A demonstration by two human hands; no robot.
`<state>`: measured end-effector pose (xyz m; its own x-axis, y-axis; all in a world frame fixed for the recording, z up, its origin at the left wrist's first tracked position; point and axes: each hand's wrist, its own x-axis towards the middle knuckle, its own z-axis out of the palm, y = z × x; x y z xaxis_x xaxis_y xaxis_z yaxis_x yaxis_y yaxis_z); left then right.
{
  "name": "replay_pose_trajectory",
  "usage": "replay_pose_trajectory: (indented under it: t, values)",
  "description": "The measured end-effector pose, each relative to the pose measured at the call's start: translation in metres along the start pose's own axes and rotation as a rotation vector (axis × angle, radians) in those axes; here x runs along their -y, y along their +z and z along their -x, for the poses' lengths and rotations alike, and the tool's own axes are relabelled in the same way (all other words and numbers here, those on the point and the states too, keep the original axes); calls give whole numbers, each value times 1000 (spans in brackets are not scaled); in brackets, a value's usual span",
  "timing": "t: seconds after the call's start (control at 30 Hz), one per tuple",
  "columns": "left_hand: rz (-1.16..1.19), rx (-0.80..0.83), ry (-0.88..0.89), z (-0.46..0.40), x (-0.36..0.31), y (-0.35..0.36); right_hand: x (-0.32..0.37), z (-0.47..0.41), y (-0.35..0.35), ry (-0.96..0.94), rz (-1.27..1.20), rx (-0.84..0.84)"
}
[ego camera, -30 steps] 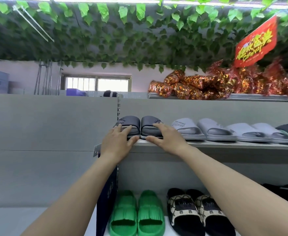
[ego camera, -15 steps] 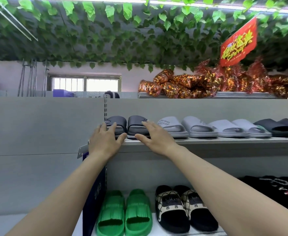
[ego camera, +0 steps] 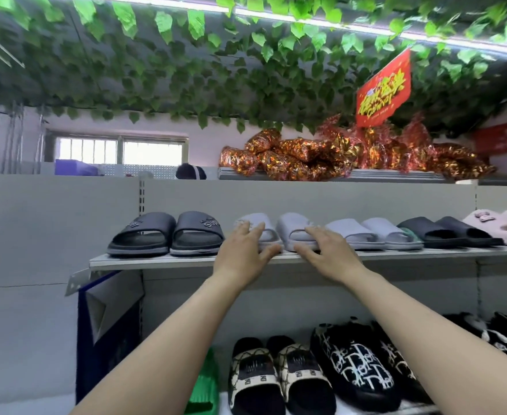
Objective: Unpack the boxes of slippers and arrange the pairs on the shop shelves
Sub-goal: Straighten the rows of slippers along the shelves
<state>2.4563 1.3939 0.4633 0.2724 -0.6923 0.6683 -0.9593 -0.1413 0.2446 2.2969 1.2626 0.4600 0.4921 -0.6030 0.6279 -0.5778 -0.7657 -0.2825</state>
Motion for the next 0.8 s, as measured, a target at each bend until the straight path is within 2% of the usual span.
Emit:
replay_pose_trajectory:
  t: [0.23,0.67,0.8]
  values:
    - [-152,-9,-55,-9,-3,15,5,-4,4,5,-21,-45]
    - [-88,11,-149,-19,-7,14,2,-2,4,5,-63,-29]
    - [-65,-55,-180,-14,-25,20,-19,3,-17,-61,-97,-53]
